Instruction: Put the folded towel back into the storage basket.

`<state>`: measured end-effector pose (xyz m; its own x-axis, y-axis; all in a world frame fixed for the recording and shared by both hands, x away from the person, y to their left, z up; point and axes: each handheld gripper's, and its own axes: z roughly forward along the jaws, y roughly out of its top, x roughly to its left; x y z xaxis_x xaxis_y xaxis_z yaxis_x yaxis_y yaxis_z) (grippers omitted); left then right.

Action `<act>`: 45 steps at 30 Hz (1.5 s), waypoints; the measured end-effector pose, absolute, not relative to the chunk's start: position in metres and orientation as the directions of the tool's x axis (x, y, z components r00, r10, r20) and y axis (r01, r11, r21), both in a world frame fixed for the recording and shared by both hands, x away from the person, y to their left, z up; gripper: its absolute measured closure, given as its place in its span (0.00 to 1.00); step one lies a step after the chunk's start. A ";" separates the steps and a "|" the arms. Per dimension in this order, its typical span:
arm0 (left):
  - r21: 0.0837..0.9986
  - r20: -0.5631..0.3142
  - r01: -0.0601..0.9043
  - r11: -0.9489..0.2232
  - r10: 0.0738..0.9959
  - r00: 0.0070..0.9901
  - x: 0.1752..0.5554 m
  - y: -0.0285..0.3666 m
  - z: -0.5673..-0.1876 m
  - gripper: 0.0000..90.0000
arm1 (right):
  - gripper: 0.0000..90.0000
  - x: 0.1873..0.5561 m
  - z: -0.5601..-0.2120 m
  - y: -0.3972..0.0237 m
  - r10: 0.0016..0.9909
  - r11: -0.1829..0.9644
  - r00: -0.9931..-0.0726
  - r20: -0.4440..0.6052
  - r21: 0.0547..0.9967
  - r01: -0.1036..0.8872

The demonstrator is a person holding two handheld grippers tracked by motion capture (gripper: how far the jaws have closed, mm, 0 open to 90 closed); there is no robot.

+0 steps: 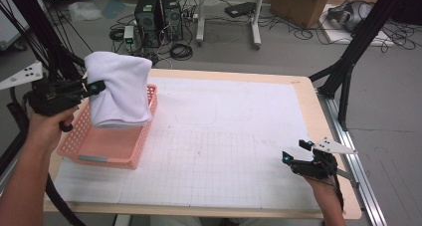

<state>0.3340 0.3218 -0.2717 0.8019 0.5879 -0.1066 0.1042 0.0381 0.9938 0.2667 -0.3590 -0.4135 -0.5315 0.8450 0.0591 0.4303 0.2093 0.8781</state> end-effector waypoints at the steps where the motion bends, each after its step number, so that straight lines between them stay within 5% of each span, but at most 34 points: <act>1: 0.993 -0.110 0.108 0.039 0.594 0.797 0.334 0.329 -0.273 0.83 | 0.19 0.266 -0.413 -0.359 0.845 0.210 -0.531 0.060 0.876 0.434; 23: 0.981 -0.146 0.194 -0.017 0.595 0.791 0.337 0.366 -0.317 0.82 | 0.19 0.271 -0.414 -0.347 0.838 0.256 -0.544 0.036 0.855 0.451; 34: 0.974 -0.175 0.225 -0.032 0.523 0.834 0.337 0.361 -0.334 0.82 | 0.19 0.271 -0.413 -0.342 0.835 0.266 -0.550 0.030 0.852 0.451; 45: 0.951 -0.193 0.293 -0.097 0.551 0.812 0.355 0.343 -0.353 0.82 | 0.19 0.270 -0.415 -0.344 0.836 0.267 -0.547 0.031 0.849 0.456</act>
